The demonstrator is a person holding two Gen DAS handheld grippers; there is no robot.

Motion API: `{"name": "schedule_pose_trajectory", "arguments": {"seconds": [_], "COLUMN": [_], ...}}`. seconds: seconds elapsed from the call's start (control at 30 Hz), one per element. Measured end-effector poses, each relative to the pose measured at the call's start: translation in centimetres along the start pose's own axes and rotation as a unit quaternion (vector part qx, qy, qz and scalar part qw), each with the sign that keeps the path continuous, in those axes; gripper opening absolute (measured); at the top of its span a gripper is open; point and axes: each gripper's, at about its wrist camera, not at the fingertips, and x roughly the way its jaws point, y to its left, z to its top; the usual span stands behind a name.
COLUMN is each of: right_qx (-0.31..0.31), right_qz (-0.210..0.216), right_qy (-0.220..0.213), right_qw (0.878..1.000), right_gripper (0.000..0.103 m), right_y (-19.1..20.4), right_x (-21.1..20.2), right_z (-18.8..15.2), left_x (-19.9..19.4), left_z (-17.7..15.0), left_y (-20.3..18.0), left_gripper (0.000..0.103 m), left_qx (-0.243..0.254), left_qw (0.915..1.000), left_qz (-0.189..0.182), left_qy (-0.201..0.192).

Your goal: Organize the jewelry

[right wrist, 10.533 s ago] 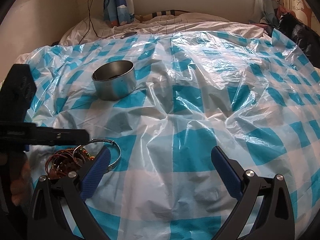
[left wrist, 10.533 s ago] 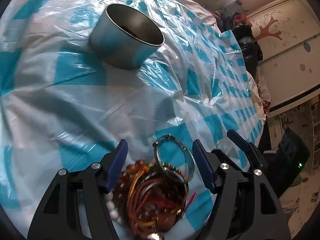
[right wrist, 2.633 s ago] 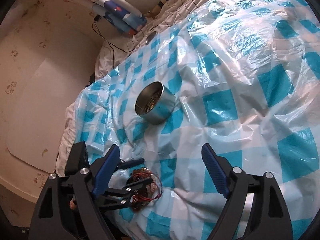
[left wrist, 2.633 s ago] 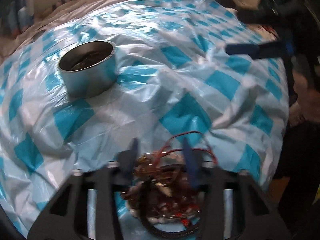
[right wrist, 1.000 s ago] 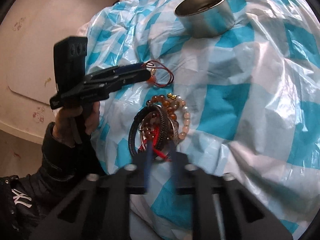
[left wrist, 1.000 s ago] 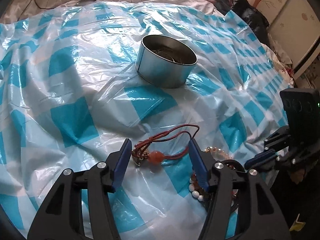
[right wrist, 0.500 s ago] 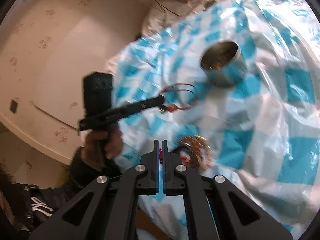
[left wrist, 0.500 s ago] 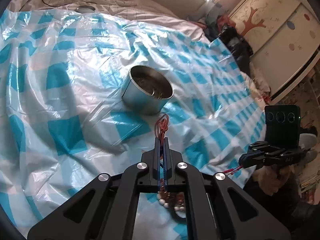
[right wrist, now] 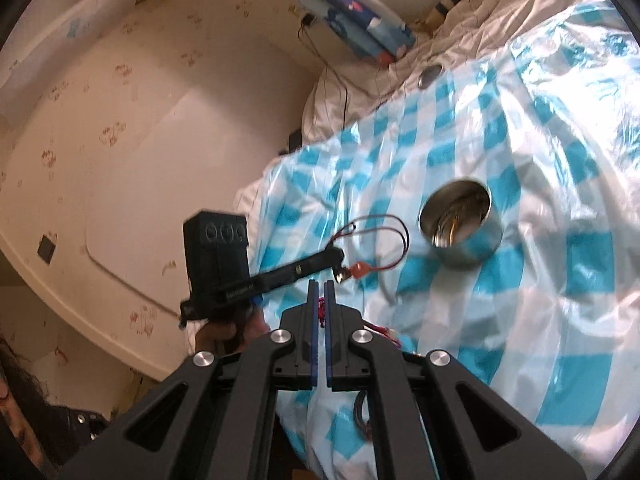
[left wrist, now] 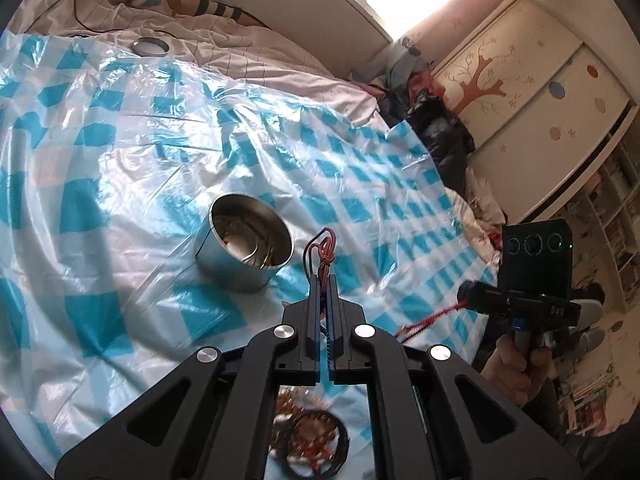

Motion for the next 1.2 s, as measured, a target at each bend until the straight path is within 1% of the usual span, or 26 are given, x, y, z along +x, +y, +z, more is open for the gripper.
{"name": "schedule_pose_trajectory", "arguments": {"seconds": [0.27, 0.3, 0.37, 0.4, 0.47, 0.57, 0.6, 0.63, 0.67, 0.7, 0.73, 0.77, 0.83, 0.87, 0.93, 0.97, 1.0, 1.07, 1.1, 1.13, 1.17, 1.2], "right_qx": [0.001, 0.014, 0.011, 0.009, 0.037, 0.027, 0.037, 0.047, 0.046, 0.044, 0.041, 0.040, 0.044, 0.045, 0.041, 0.040, 0.040, 0.047, 0.058, 0.069, 0.075, 0.074], "right_qz": [-0.020, -0.013, -0.016, -0.020, -0.010, -0.020, -0.020, -0.019, -0.023, -0.028, -0.034, -0.035, -0.040, -0.042, -0.056, -0.066, -0.075, -0.090, -0.101, -0.107, -0.117, -0.140], "right_qy": [-0.039, -0.042, -0.047, -0.049, -0.049, -0.053, -0.052, -0.051, -0.051, -0.052, -0.053, -0.053, -0.053, -0.051, -0.044, -0.040, -0.038, -0.035, -0.014, 0.002, 0.003, -0.002], "right_qw": [0.999, 0.999, 0.999, 0.999, 0.998, 0.998, 0.998, 0.997, 0.997, 0.997, 0.997, 0.997, 0.997, 0.997, 0.997, 0.996, 0.996, 0.994, 0.993, 0.992, 0.990, 0.987], "right_gripper": [0.003, 0.003, 0.003, 0.003, 0.003, 0.003, 0.003, 0.003, 0.003, 0.003, 0.003, 0.003, 0.003, 0.003, 0.003, 0.003, 0.003, 0.004, 0.010, 0.035, 0.048, 0.048], "right_y": [-1.5, -2.1, -2.6, -2.9, -4.3, -4.7, -5.2, -5.7, -5.8, -5.9, -5.9, -6.0, -6.3, -6.5, -6.8, -6.9, -7.2, -7.9, -8.7, -9.3, -9.7, -9.8], "right_x": [0.6, 0.9, 1.6, 1.8, 2.5, 3.2, 3.5, 3.8, 4.1, 4.2, 4.5, 4.7, 5.4, 5.8, 6.6, 6.9, 7.3, 8.2, 9.3, 10.1, 10.4, 10.4], "right_z": [4.2, 4.5, 5.1, 5.2, 5.4, 5.7, 5.9, 6.0, 6.2, 6.4, 6.6, 6.7, 7.0, 7.0, 7.0, 6.9, 6.7, 6.5, 6.3, 6.1, 5.9, 5.7], "left_x": [1.8, 2.2, 2.8, 3.2, 4.3, 5.8, 6.6, 7.5, 8.3, 9.6, 11.1, 11.7, 11.3, 11.0, 9.6, 8.9, 8.0, 6.7, 6.1, 5.8, 5.4, 5.0], "left_z": [2.1, 2.4, 2.8, 2.9, 3.4, 4.2, 4.6, 4.9, 4.9, 5.0, 4.8, 4.5, 4.5, 4.7, 5.2, 5.4, 5.6, 5.8, 5.9, 5.9, 5.9, 5.9], "left_y": [0.3, 0.5, 0.8, 1.0, 1.5, 1.8, 2.1, 2.5, 2.8, 3.6, 4.8, 5.6, 6.6, 6.7, 6.4, 6.3, 6.1, 5.8, 5.5, 5.3, 5.2, 5.0], "left_gripper": [0.002, 0.002, 0.002, 0.002, 0.002, 0.002, 0.002, 0.002, 0.003, 0.006, 0.009, 0.012, 0.014, 0.017, 0.029, 0.044, 0.052, 0.052, 0.052, 0.052, 0.053, 0.054], "left_qx": [-0.012, -0.013, -0.017, -0.021, -0.026, -0.029, -0.031, -0.034, -0.037, -0.042, -0.048, -0.059, -0.080, -0.083, -0.083, -0.083, -0.084, -0.090, -0.090, -0.088, -0.086, -0.084], "left_qw": [0.9998, 0.9998, 0.9998, 0.9997, 0.9995, 0.9994, 0.9992, 0.9990, 0.9988, 0.9976, 0.9930, 0.9896, 0.9891, 0.9885, 0.9895, 0.9896, 0.9896, 0.9903, 0.9908, 0.9909, 0.9910, 0.9914], "left_qz": [-0.011, -0.010, -0.011, -0.013, -0.016, -0.018, -0.019, -0.018, -0.010, 0.024, 0.077, 0.099, 0.093, 0.098, 0.102, 0.107, 0.113, 0.104, 0.101, 0.102, 0.102, 0.100], "left_qy": [-0.008, -0.007, -0.006, -0.004, 0.003, 0.010, 0.014, 0.021, 0.031, 0.049, 0.074, 0.086, 0.081, 0.079, 0.061, 0.048, 0.031, 0.014, 0.008, 0.003, 0.000, -0.002]}}
